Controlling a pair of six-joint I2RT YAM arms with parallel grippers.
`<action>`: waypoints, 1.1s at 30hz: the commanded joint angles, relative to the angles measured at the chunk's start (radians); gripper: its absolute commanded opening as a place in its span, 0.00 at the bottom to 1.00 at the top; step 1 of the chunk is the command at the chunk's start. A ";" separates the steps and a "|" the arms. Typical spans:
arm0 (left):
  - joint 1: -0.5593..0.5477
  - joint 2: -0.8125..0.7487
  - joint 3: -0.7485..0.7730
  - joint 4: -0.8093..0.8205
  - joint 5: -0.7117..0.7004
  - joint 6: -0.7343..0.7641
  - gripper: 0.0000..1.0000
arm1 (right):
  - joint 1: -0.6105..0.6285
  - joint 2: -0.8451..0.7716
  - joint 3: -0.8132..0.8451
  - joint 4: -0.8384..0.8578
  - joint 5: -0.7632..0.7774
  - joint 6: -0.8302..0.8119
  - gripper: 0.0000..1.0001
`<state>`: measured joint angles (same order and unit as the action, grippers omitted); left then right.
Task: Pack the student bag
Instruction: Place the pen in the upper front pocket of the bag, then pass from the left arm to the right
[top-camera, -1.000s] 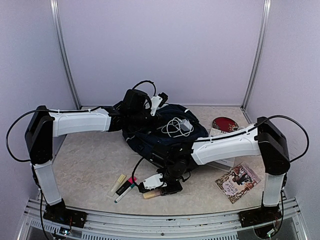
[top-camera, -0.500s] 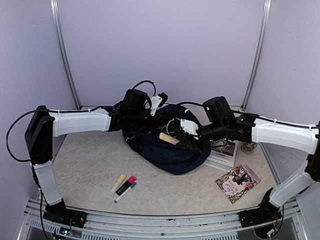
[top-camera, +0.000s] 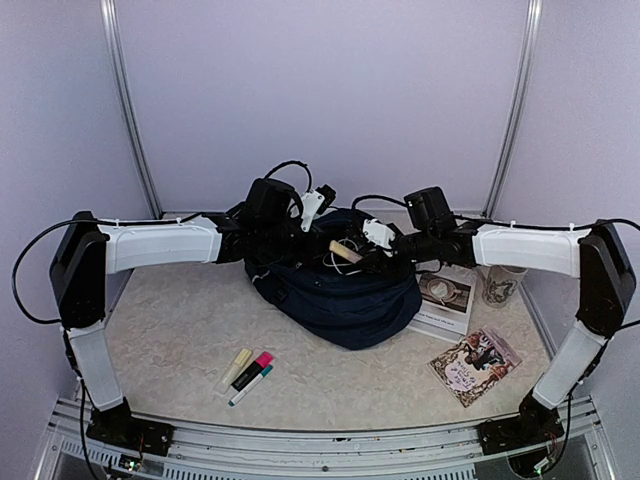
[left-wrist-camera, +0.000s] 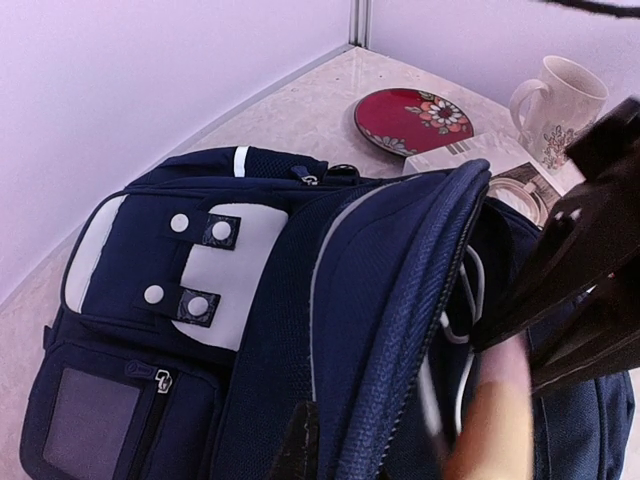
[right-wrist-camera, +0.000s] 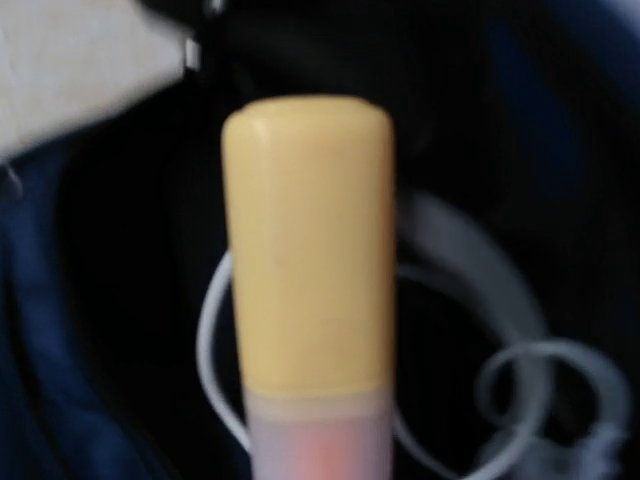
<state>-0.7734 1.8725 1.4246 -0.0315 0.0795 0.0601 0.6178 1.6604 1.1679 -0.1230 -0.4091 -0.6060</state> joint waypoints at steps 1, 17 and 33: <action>0.011 -0.053 0.017 0.077 0.034 0.001 0.00 | 0.000 0.121 0.075 0.007 0.060 -0.032 0.12; 0.006 -0.062 0.014 0.075 0.045 0.009 0.01 | 0.021 0.004 0.082 0.001 0.015 0.101 0.81; 0.010 -0.057 -0.015 0.068 0.034 -0.002 0.00 | 0.019 -0.315 -0.138 0.216 -0.002 0.318 0.90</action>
<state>-0.7704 1.8576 1.4170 -0.0303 0.1158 0.0635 0.6525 1.3434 1.0164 0.0868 -0.5686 -0.3099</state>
